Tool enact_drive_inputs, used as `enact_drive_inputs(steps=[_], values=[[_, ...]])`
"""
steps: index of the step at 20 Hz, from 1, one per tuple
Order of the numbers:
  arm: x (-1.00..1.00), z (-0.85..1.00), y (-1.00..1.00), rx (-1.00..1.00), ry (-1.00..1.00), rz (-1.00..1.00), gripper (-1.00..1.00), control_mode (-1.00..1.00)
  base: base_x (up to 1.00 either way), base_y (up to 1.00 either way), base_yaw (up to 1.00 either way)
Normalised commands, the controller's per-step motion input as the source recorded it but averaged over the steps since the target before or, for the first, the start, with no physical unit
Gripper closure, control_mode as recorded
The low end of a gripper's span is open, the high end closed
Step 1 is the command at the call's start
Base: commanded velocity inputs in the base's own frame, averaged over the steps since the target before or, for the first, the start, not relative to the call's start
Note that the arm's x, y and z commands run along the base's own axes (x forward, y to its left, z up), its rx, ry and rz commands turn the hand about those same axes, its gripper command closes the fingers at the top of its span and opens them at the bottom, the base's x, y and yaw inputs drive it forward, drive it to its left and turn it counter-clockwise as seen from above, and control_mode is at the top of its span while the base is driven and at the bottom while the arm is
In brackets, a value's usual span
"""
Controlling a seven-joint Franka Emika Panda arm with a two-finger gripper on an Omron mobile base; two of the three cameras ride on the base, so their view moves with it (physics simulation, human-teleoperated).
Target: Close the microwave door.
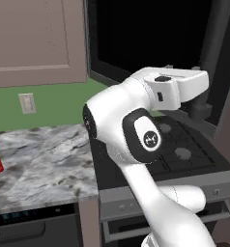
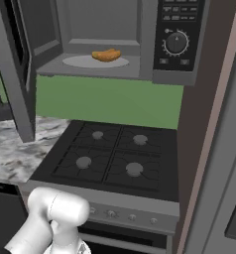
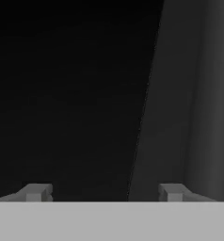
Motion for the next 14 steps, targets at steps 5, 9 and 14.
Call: enact_drive_inputs(steps=[5,9,14], values=[[0.36,0.24,-1.0,0.09,0.0,0.0,-1.0,-1.0,0.0,0.0,0.0],[0.49,0.17,-1.0,0.08,0.0,0.01,-1.0,-1.0,0.0,0.0,0.0],[0.67,0.03,-0.85,0.08,0.0,0.09,-1.0,-1.0,0.0,0.0,0.0]])
